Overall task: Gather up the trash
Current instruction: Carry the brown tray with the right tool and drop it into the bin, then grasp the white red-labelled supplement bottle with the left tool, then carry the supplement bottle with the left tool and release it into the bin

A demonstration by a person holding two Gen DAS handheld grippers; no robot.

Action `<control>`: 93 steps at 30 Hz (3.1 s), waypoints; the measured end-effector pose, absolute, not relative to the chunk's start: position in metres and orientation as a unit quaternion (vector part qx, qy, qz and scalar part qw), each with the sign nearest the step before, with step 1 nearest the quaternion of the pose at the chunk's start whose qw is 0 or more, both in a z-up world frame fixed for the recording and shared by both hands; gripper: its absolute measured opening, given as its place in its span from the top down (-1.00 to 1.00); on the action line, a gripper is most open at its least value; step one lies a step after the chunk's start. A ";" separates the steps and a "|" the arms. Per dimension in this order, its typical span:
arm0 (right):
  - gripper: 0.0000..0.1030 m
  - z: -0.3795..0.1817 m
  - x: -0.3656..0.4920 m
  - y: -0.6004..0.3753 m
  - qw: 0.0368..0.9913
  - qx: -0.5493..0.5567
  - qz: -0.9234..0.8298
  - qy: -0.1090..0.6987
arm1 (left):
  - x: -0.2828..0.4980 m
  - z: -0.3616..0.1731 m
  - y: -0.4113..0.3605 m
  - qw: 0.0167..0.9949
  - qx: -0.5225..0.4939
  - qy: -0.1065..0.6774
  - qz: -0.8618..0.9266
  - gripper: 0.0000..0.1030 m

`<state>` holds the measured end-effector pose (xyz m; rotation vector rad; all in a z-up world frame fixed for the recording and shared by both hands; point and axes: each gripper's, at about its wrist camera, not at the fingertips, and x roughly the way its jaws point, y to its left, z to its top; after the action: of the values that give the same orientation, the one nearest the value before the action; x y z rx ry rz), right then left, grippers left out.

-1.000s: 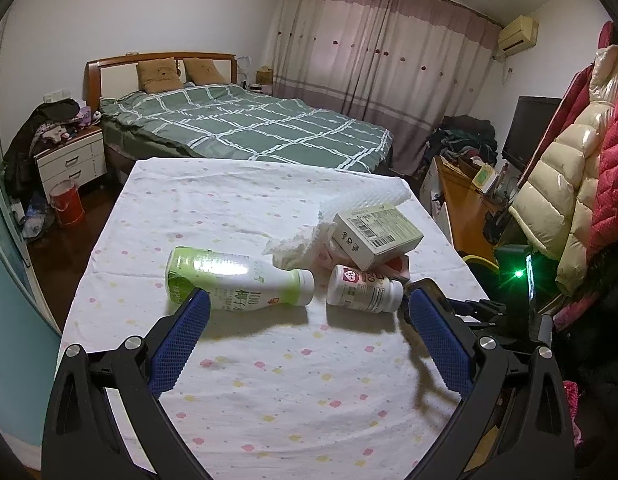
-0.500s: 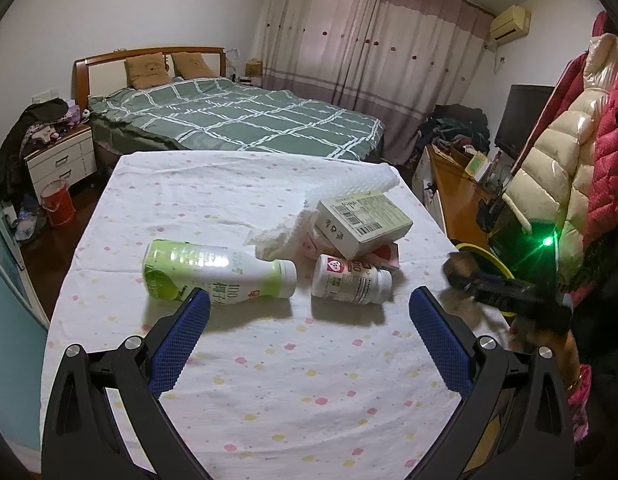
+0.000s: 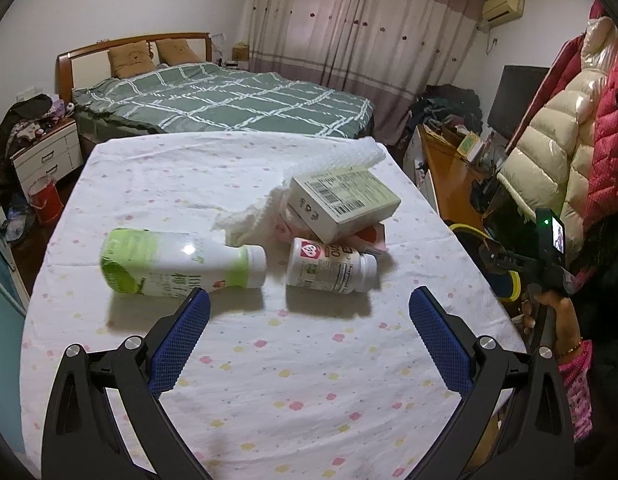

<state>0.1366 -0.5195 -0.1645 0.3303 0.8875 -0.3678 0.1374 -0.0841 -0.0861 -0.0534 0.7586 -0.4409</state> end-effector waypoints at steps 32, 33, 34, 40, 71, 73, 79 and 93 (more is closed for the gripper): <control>-0.49 -0.179 0.131 -0.539 0.869 0.178 -0.189 0.422 | 0.216 -0.139 -0.171 0.877 0.074 0.408 -0.242 -0.90; -0.49 -0.179 0.131 -0.539 0.869 0.178 -0.188 0.423 | 0.221 -0.142 -0.172 0.877 0.075 0.410 -0.238 -0.90; -0.49 -0.179 0.130 -0.539 0.868 0.178 -0.187 0.423 | 0.224 -0.143 -0.173 0.877 0.075 0.411 -0.236 -0.90; -0.49 -0.182 0.132 -0.541 0.867 0.179 -0.185 0.426 | 0.238 -0.152 -0.180 0.875 0.086 0.416 -0.233 -0.90; -0.49 -0.168 0.099 -0.551 0.875 0.178 -0.196 0.404 | 0.188 -0.120 -0.266 0.838 0.110 0.406 -0.347 -0.62; -0.49 -0.163 0.090 -0.555 0.877 0.174 -0.203 0.399 | 0.189 -0.117 -0.291 0.832 0.119 0.402 -0.364 -0.62; -0.49 -0.150 0.061 -0.578 0.880 0.171 -0.233 0.378 | 0.201 -0.121 -0.375 0.799 0.129 0.418 -0.412 -0.62; -0.49 -0.153 -0.004 -0.608 0.869 0.173 -0.277 0.373 | 0.226 -0.165 -0.541 0.767 0.179 0.442 -0.429 -0.62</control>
<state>-0.0036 -0.6083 -0.1533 0.3618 0.7799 -0.5796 0.2258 -0.5407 -0.1652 0.3876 0.9597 -0.9305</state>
